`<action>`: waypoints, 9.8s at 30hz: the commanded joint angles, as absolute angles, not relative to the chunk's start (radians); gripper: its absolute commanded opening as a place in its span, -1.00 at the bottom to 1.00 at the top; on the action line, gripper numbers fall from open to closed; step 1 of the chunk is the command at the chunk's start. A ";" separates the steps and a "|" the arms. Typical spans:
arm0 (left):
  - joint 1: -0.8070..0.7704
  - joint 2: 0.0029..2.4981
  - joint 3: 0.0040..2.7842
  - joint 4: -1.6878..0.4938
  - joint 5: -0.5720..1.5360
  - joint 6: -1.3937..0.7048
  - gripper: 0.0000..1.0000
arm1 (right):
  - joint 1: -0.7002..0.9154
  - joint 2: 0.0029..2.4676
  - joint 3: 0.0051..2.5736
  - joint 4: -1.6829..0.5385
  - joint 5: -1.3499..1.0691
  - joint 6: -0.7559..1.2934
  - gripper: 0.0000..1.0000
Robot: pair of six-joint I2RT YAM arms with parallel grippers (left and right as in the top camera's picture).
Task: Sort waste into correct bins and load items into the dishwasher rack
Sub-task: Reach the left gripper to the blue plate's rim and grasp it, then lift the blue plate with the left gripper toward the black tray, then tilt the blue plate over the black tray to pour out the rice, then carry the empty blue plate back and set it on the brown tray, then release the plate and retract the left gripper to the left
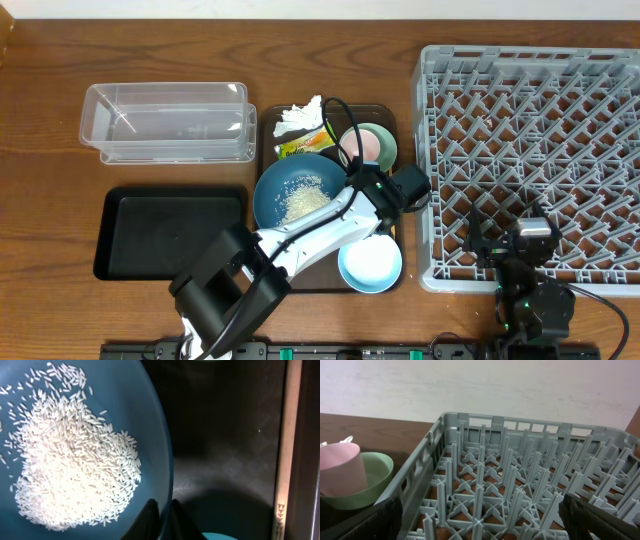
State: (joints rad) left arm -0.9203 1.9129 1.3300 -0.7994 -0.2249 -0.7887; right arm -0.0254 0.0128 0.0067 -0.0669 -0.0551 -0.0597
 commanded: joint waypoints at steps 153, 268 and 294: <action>0.907 1.293 0.968 -1.126 1.537 0.027 -0.88 | -0.015 0.012 0.006 -0.071 -0.053 -0.068 0.98; -0.667 1.560 1.292 -0.904 0.405 -0.436 -0.03 | -0.015 0.012 0.006 -0.071 -0.053 -0.068 0.99; -0.543 1.399 1.308 -1.112 0.046 -0.476 0.68 | -0.015 0.012 0.006 -0.071 -0.053 -0.068 0.97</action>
State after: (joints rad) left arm -0.6563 1.4860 1.2606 -1.0859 0.1627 -0.4347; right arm -0.0254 0.0128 0.0067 -0.0669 -0.0547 -0.0597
